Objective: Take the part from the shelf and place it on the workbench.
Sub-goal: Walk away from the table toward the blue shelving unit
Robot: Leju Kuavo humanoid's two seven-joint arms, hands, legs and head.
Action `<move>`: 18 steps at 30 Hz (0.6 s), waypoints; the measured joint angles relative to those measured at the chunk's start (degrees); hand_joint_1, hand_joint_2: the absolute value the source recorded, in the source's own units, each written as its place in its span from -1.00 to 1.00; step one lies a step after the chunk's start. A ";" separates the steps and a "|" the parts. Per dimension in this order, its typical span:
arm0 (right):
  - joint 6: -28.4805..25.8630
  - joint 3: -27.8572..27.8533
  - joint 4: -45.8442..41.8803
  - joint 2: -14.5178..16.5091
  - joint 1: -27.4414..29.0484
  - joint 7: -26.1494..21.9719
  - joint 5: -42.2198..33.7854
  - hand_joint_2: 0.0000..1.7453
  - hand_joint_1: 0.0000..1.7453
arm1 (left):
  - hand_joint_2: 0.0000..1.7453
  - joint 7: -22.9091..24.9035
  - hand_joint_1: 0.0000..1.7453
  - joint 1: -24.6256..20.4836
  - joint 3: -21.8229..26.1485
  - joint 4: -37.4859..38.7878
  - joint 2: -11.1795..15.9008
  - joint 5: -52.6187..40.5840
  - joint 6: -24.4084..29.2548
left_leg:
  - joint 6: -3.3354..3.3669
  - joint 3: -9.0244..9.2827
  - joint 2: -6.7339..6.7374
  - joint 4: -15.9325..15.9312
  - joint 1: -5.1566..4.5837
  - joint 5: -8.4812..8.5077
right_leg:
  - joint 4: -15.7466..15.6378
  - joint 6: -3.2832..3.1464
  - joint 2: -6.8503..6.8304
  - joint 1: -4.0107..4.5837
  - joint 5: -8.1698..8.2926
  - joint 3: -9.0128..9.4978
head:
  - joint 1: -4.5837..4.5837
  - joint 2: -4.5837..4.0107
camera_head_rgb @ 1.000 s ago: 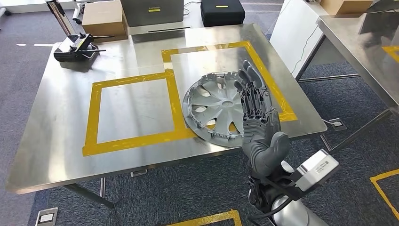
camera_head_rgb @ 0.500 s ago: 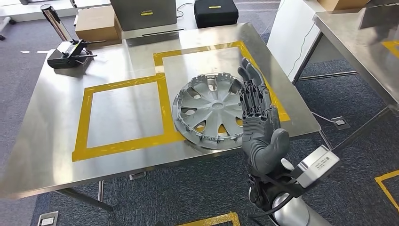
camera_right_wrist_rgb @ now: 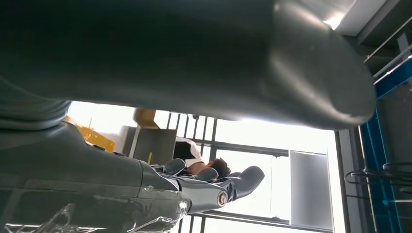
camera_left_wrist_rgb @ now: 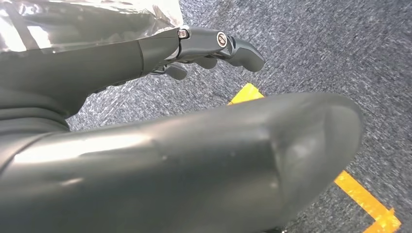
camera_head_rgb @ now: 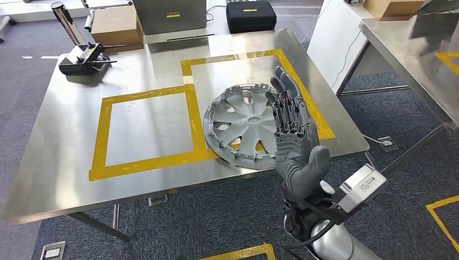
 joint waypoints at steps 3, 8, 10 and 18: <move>-0.11 -0.01 0.19 -0.01 0.02 -0.18 -0.27 -1.00 -1.00 | -1.00 0.04 -1.00 -0.08 0.01 0.00 0.01 0.02 0.00 | 0.59 -0.59 0.32 -0.16 0.08 0.64 | 8.83 0.57 0.00 -0.13 -6.10 -2.95 | 0.39 0.00; -0.23 -0.02 0.54 -0.02 0.08 -0.39 -0.50 -1.00 -1.00 | -1.00 0.08 -1.00 -0.05 0.00 0.00 0.06 0.11 0.00 | 0.34 -2.19 0.46 0.80 0.07 1.31 | 6.14 0.87 -0.04 -0.40 -4.15 1.24 | 0.48 0.00; -0.28 -0.02 0.55 -0.02 0.06 -0.49 -0.53 -1.00 -1.00 | -1.00 0.08 -1.00 -0.10 0.01 0.00 0.05 0.13 0.00 | -0.20 -2.82 0.45 1.24 -0.03 1.58 | -0.05 0.51 0.02 -0.28 -2.60 4.69 | 0.47 0.00; -0.31 0.02 0.60 -0.01 0.04 -0.63 -0.55 -1.00 -1.00 | -1.00 0.19 -1.00 0.07 -0.01 0.00 0.05 0.23 -0.02 | -2.63 -5.81 0.38 10.23 0.30 -5.79 | -2.20 -2.44 -0.38 -0.11 -0.12 3.36 | 0.01 0.00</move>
